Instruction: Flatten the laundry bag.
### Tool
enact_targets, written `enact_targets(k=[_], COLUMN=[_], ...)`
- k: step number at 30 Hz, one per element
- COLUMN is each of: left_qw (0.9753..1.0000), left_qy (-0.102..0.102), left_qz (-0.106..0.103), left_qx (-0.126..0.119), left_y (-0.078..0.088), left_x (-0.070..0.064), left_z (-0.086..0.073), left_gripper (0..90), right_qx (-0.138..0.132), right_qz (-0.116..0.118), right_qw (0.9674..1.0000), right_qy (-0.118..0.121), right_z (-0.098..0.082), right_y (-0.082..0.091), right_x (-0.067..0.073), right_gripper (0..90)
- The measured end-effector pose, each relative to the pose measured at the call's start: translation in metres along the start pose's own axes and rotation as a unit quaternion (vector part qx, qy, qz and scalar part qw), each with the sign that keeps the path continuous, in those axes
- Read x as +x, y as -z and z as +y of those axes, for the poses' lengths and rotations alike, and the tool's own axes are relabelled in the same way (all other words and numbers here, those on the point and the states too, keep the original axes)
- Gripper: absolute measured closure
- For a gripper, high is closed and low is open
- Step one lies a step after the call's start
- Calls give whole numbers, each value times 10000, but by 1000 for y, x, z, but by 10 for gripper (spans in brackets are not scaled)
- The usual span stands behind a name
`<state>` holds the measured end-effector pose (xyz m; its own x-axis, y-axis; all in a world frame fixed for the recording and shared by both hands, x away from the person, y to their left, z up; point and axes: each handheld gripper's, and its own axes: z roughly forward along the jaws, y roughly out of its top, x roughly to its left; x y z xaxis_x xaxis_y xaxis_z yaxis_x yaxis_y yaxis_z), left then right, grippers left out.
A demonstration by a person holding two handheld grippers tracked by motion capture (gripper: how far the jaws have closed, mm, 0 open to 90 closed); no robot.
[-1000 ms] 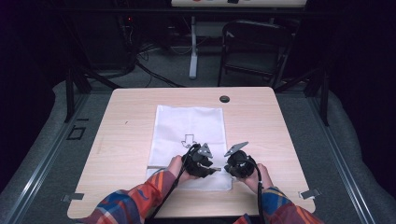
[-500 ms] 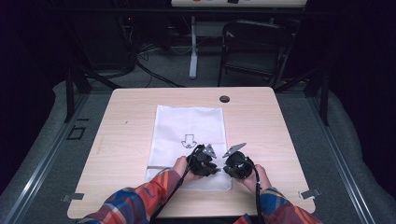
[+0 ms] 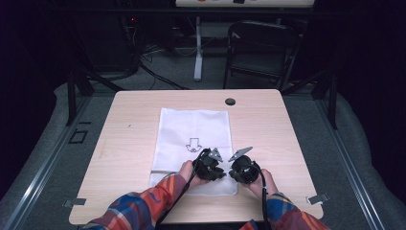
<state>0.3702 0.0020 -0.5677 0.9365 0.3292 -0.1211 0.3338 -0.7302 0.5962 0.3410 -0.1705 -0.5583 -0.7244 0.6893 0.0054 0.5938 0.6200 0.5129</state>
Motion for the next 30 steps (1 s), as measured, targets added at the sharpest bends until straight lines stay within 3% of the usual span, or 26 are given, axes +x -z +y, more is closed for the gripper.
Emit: enact_targets(k=[5, 17, 23, 27, 30], left_qw=[10000, 9999, 9998, 9996, 9995], left_qy=[-52, 124, 209, 251, 317], left_qz=[52, 36, 5, 50, 44], left_qx=[50, 86, 75, 104, 70], left_y=[1, 12, 21, 19, 18], left_x=[-2, 3, 7, 5, 7], left_z=[2, -4, -13, -14, -15], left_gripper=[813, 814, 812, 809, 808], right_qx=[31, -51, 69, 89, -47], right_qz=[-22, -5, -49, -62, -2], right_qw=[10000, 10000, 9999, 9998, 10000], right_qy=[31, -63, 68, 154, 17], right_z=[0, -1, 0, 2, 5], right_y=[0, -1, 0, 0, 0], right_x=[0, 0, 0, 1, 2], right_gripper=[900, 900, 900, 900, 900])
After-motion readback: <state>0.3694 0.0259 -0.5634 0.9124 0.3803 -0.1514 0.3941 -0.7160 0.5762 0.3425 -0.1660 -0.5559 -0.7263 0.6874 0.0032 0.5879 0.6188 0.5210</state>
